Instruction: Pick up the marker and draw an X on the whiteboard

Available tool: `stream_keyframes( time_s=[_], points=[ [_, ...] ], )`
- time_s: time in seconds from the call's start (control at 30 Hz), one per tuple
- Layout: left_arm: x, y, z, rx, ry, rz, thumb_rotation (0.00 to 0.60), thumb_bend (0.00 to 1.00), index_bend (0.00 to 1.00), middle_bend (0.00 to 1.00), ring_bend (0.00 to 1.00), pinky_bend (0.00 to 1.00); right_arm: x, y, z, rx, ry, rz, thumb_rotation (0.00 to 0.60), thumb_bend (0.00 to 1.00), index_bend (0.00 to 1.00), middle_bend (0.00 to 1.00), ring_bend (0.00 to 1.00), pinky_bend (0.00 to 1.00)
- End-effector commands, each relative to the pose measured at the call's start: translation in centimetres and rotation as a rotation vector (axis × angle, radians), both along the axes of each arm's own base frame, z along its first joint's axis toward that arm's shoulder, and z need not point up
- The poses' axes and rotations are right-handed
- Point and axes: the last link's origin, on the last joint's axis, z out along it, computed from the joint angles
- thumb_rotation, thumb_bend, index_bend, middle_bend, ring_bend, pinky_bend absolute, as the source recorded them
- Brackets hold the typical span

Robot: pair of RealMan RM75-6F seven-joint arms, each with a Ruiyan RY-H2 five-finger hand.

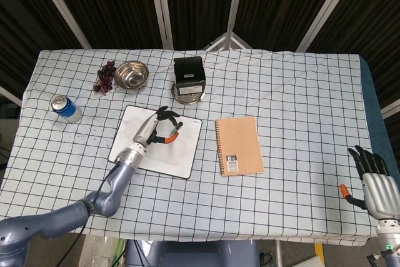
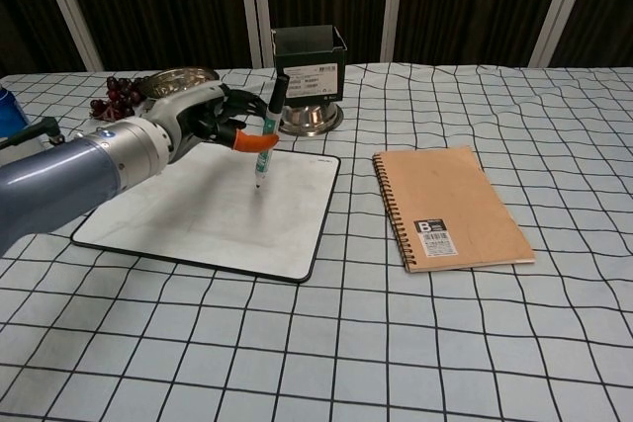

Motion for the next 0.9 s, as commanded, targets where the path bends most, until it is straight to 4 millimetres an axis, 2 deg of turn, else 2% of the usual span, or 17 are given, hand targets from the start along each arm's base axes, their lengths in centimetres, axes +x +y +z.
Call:
stream_keyframes(
  time_s=[0.03,0.53,0.67,0.9],
  points=[
    [0.2,0.0,-0.7,-0.013,-0.006,-0.008,0.600,0.56,0.74,0.26,0.00,0.01,0.0,0.0,0.0,0.002,-0.002,0.000,0.600,0.35,0.00,0.00,0.00,0.00],
    [-0.2,0.5,-1.4,-0.007,0.013,-0.016,0.600,0.57,0.75,0.27,0.00,0.01,0.0,-0.1,0.0,-0.002,-0.008,-0.003,0.600,0.35,0.00,0.00,0.00,0.00],
    [-0.9,1.1,-1.1,0.014,0.060,-0.021,0.600,0.57,0.75,0.27,0.00,0.01,0.0,-0.1,0.0,0.000,-0.008,-0.003,0.600,0.35,0.00,0.00,0.00,0.00],
    [-3.8,2.6,0.1,0.079,0.205,-0.036,0.600,0.57,0.75,0.27,0.00,0.01,0.1,0.0,-0.2,0.006,0.000,0.004,0.600,0.35,0.00,0.00,0.00,0.00]
  ],
)
